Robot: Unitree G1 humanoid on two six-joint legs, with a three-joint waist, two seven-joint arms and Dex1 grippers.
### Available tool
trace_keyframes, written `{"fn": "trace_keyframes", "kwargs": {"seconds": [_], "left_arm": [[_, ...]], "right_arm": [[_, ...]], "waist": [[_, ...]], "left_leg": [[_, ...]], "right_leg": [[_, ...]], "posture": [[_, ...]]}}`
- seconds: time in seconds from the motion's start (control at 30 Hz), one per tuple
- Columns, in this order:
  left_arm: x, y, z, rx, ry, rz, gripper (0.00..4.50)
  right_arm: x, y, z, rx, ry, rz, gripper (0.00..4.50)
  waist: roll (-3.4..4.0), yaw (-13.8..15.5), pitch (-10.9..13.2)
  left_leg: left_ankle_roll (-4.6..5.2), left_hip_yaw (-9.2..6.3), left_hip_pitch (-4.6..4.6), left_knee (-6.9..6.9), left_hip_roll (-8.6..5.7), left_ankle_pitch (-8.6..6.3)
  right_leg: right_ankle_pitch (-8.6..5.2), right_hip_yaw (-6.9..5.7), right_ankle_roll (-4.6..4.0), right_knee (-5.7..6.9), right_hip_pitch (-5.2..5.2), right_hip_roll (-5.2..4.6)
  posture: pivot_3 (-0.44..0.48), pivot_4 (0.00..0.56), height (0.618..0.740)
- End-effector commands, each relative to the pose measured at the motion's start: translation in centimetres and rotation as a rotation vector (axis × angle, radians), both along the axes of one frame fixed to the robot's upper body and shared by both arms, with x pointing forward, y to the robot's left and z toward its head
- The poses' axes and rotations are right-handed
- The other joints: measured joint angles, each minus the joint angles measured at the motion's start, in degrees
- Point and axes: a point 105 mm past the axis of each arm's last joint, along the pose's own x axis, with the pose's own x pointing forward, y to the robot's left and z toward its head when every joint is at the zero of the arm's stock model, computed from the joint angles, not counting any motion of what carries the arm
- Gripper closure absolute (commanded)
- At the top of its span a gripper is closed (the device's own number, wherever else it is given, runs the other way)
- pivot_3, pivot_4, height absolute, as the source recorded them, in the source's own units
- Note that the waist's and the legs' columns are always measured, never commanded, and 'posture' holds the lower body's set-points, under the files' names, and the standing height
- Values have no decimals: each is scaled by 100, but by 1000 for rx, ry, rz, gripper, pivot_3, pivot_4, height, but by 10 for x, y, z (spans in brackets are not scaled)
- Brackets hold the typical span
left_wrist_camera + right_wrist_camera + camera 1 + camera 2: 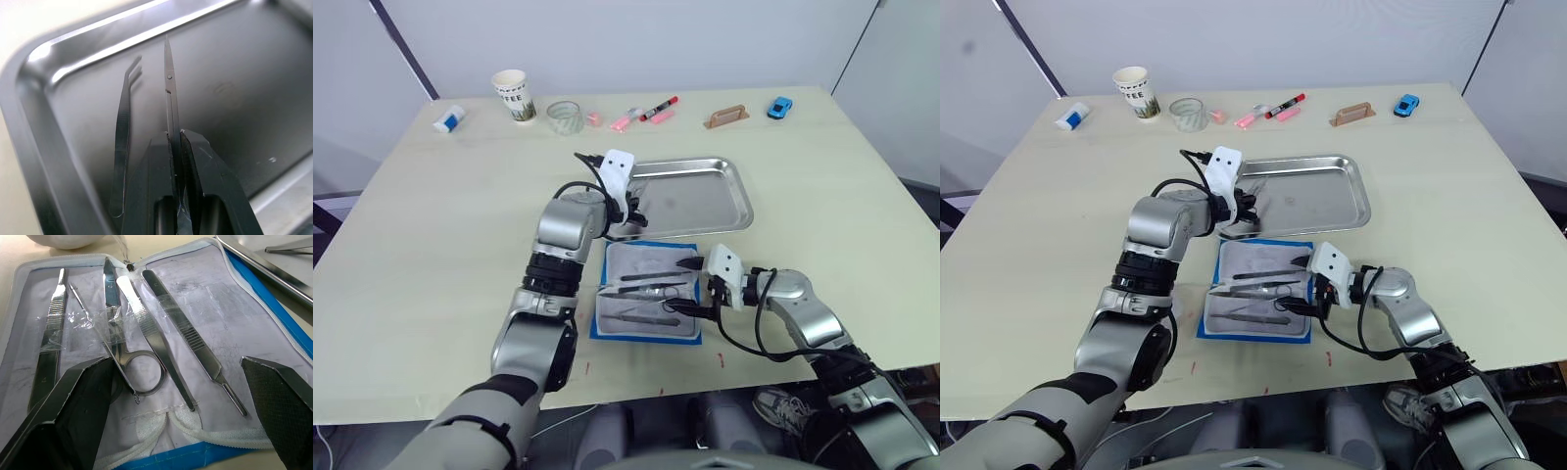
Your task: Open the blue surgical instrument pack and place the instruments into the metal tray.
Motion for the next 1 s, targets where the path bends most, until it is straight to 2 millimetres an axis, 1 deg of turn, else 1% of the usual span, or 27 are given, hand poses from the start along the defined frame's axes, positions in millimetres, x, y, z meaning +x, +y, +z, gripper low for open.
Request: {"fn": "trace_keyframes", "kwargs": {"seconds": [0.03, 0.2, 0.37, 0.43, 0.67, 0.77, 0.83, 0.87, 0.9, 1.0], "left_arm": [[6, -2, 15, 8, -55, -5, 4468], [9, 1, 12, 18, -51, 0, 4468], [11, 3, 6, -39, -13, 48, 4468], [12, 4, 4, -32, -9, 57, 4468], [13, 6, 4, -19, -16, 61, 4468], [14, 6, 5, -20, -22, 65, 3311], [14, 6, 6, -2, -32, 60, 2425], [14, 6, 7, 0, -33, 56, 2149], [14, 6, 8, 3, -36, 54, 1775], [13, 5, 14, 10, -52, 42, 1775]], "right_arm": [[-14, -13, -62, -188, 156, -72, 0], [-14, -13, -63, -188, 155, -74, 0], [-13, -13, -63, -187, 155, -78, 0], [-13, -13, -63, -187, 153, -80, 0], [-13, -14, -63, -189, 151, -80, 0], [-13, -15, -63, -189, 152, -81, 0], [-13, -14, -63, -188, 152, -81, 0], [-13, -14, -63, -188, 152, -80, 0], [-13, -14, -63, -188, 151, -80, 0], [-12, -15, -63, -189, 149, -82, 0]], "waist": [[0, 0, 0], [0, -4, 0], [0, -5, 0], [0, -7, 0], [0, -22, 0], [0, -22, 0], [0, -23, 0], [0, -24, 0], [0, -25, 0], [0, -29, 0]], "left_leg": [[0, 0, 0, 0, 0, 0], [-1, 2, 2, -2, 0, 0], [-2, 3, 3, -4, 0, 1], [-2, 3, 3, -4, 0, 1], [-4, 2, 4, -6, 0, 1], [-6, 2, 4, -6, 0, 2], [-7, 2, 4, -7, 0, 2], [-8, 2, 4, -7, 1, 3], [-9, 2, 4, -7, 0, 3], [-12, 1, 4, -8, 0, 4]], "right_leg": [[0, 0, 0, 0, 0, 0], [0, 1, 0, 0, 0, 1], [0, 3, 0, 0, 0, 1], [0, 3, 0, 0, 0, 1], [0, 2, 0, 0, 0, 1], [0, 2, 0, 0, 0, 1], [0, 2, 0, 0, 0, 1], [0, 2, 1, 0, 0, 1], [0, 2, 0, 0, 0, 1], [0, 1, 0, 0, 0, 0]], "posture": [[0, 150, 740], [0, 150, 740], [0, 150, 740], [0, 150, 740], [0, 150, 740], [0, 150, 740], [0, 150, 740], [0, 150, 740], [0, 150, 740], [0, 150, 740]]}}
